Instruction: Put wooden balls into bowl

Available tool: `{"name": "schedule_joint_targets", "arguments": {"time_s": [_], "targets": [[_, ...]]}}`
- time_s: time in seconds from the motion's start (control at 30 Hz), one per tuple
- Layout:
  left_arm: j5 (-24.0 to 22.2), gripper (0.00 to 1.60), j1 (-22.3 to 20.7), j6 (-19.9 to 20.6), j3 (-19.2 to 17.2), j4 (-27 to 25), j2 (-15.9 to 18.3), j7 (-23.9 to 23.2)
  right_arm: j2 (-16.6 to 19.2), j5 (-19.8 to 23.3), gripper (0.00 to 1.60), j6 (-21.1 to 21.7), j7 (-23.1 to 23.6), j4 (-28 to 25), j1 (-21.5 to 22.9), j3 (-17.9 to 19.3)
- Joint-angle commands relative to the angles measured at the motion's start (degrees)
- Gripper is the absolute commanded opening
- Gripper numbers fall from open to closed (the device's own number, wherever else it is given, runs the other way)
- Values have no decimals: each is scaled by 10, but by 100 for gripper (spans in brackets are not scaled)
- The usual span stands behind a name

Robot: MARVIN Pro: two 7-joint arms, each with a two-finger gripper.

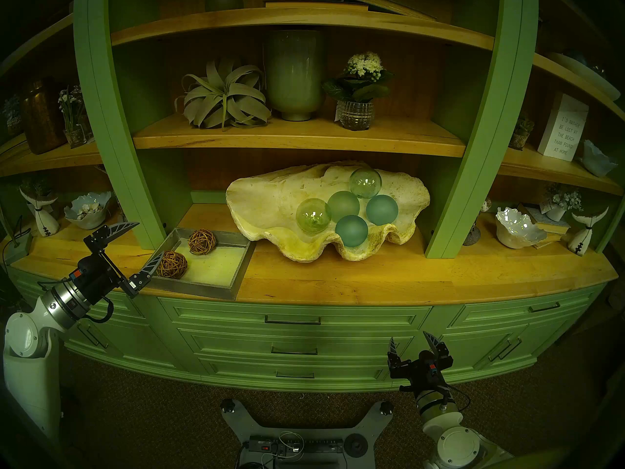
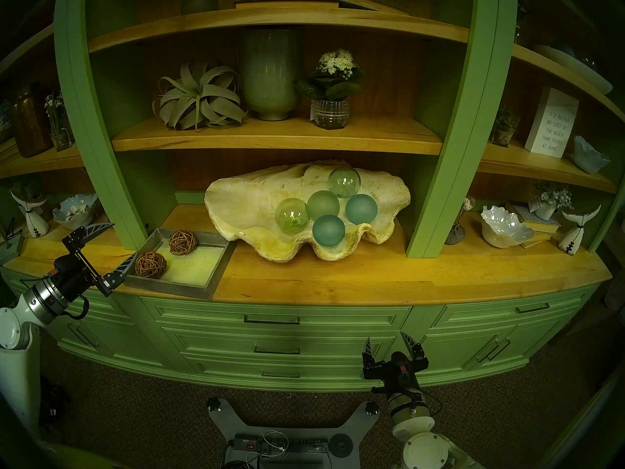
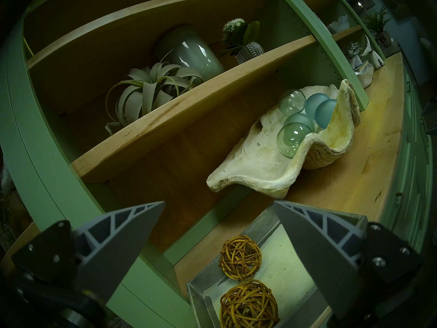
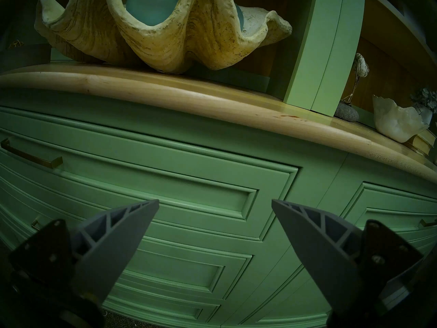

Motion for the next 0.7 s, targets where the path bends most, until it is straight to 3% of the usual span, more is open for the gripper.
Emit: {"name": "schedule_joint_targets", "arguments": {"time_s": [0.0, 0.17, 0.47, 0.5, 0.53, 0.67], "targets": [[-5, 160, -5, -1, -5, -9, 2, 2, 0, 0, 160, -1, 0, -14, 1, 0], [-5, 160, -4, -1, -5, -9, 2, 2, 0, 0, 160, -1, 0, -14, 1, 0], [11, 160, -71, 20, -68, 85, 76, 2, -1, -1, 160, -3, 0, -10, 3, 0], [13, 160, -81, 24, -64, 104, 97, 1, -1, -1, 160, -3, 0, -9, 3, 0], [27, 160, -79, 25, -73, 97, 86, 1, -1, -1, 160, -3, 0, -9, 3, -1], [46, 160, -102, 29, -62, 108, 111, -11, -1, -1, 160, -3, 0, -8, 4, -1]]}}
